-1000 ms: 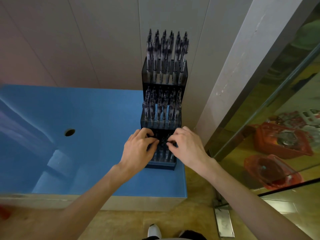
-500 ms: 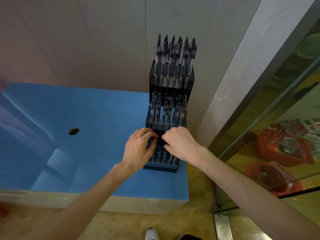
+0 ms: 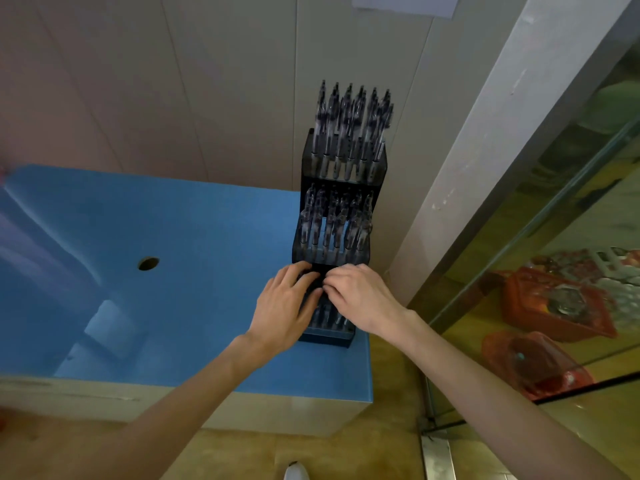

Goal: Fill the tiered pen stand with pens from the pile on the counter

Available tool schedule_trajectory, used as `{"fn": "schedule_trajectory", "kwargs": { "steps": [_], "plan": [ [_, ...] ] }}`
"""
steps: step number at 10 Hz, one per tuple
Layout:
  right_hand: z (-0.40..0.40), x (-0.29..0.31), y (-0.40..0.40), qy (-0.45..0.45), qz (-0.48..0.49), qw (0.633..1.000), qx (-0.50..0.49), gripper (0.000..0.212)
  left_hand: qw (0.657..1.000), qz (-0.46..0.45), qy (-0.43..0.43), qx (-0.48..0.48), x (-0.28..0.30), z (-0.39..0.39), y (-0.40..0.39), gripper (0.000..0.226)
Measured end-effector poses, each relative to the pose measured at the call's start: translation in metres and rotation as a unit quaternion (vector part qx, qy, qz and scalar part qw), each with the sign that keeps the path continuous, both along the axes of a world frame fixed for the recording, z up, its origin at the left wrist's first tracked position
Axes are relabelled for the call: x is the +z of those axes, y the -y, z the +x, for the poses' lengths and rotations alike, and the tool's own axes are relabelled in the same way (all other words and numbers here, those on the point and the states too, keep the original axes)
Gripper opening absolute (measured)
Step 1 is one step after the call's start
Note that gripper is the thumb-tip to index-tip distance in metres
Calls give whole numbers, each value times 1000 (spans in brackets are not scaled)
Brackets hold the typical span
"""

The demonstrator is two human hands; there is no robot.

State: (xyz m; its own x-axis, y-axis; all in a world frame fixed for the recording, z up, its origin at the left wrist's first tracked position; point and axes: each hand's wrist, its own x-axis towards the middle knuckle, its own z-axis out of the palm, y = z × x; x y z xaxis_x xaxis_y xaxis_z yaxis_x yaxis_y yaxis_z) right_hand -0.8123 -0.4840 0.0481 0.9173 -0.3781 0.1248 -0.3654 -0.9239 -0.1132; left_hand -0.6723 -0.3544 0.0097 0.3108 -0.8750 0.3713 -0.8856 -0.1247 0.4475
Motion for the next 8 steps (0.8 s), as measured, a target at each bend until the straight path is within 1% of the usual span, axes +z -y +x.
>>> {"fn": "schedule_trajectory", "kwargs": {
  "steps": [1,2,3,4,5,7,8],
  "plan": [
    [-8,-6,-9,27,5,1000,-15,36,999,27,19,-11,0,-7,-4,47],
    [-14,-10,-17,46,8,998,-33,39,996,77,33,-11,-3,-11,-7,63],
    [-21,-12,-29,46,12,998,-48,45,991,124,51,-14,-1,-17,-13,65],
    [-31,-11,-41,25,20,997,-70,52,982,174,66,-21,10,-20,-19,69],
    [-44,-7,-52,10,18,996,-83,61,965,228,123,-28,19,-20,-29,78],
    [-55,9,-69,-49,54,984,-165,74,938,292,185,36,45,-33,-48,75],
    [-50,30,-85,-22,80,978,-193,75,932,303,190,52,69,-32,-53,75]
  ]
}}
